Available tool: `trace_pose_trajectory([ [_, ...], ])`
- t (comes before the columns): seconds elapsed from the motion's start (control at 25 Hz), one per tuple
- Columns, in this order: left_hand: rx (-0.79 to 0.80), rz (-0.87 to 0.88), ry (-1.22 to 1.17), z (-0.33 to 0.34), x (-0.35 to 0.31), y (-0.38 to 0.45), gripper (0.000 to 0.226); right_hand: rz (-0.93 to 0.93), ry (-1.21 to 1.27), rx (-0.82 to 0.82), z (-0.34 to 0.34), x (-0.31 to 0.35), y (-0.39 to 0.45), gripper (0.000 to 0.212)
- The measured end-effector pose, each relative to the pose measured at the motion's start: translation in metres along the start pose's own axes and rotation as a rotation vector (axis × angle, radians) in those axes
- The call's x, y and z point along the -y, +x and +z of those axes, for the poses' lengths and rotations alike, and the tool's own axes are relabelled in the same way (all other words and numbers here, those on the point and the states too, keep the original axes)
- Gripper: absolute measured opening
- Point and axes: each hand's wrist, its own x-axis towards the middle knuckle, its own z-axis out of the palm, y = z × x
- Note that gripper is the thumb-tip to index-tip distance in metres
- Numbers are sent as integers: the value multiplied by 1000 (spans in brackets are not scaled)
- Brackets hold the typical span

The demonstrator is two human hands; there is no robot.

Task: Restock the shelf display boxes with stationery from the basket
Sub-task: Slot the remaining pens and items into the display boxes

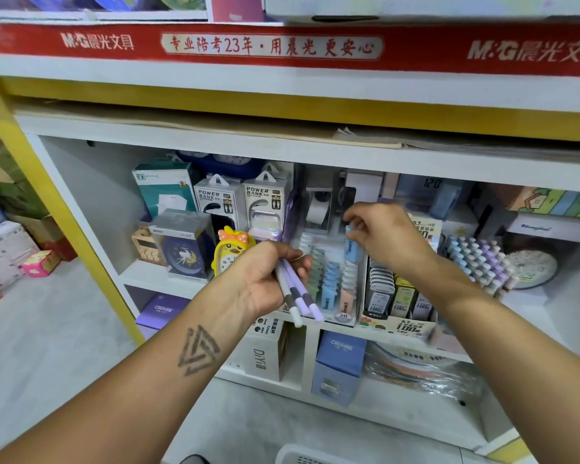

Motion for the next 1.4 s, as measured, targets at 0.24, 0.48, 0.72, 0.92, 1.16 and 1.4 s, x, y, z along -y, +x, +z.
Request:
trace_pose_trajectory([
  [0.24, 34, -13, 26, -3, 0, -4, 15, -105, -86, -96, 16, 11, 5, 5],
  [0.48, 37, -18, -23, -5, -2, -4, 14, -72, -165, 54, 25, 13, 4, 11],
  [0.72, 26, -8, -26, -5, -2, -4, 17, -37, -245, 210, 34, 20, 0, 13],
  [0.92, 24, 3, -33, -6, -2, -4, 18, 17, -112, 214, 32, 17, 1, 7],
  [1.16, 36, 5, -38, -5, -2, -5, 18, 98, -260, 317, 33, 21, -2, 30],
  [1.4, 43, 5, -51, -4, -2, -5, 16, 120, -211, 146, 9, 11, 3, 46],
])
